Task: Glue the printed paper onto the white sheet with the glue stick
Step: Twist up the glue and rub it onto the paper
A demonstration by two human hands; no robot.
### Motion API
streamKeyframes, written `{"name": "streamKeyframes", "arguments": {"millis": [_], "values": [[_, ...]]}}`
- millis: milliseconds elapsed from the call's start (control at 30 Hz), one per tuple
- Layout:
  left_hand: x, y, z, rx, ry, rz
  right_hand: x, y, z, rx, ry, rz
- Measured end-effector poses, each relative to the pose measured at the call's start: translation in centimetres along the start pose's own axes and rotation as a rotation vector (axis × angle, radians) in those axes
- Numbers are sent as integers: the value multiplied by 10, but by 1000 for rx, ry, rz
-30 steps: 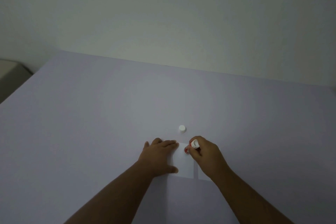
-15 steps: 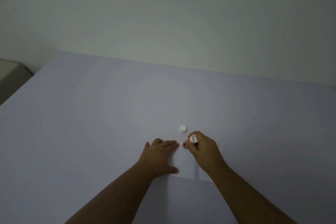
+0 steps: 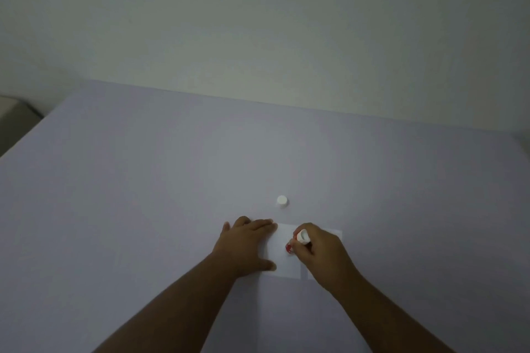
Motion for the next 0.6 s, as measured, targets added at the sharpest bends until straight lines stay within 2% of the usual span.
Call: {"name": "streamKeyframes", "arguments": {"millis": [167,333,500,600], "values": [[0,1,-1,-7,-1,4,20,-5,-6,-15,15,46],[1,1,-2,-6,1,5,10,8,-10,-5,-26,-62],[2,4,-3,-8,11,18,10,10,-11,-5,-23,-68],[3,5,-3,-5,14,20,12,20,-7,-56,-9,-189]]}}
Point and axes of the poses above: each hand's wrist, its own x-axis away from the middle knuckle, its own y-axis out of the back of the hand, z = x × y, the point moved 1 cm from there along -x, towards the middle knuckle, and after that the axes turned 3 degrees about z, right-handed, at the moved point
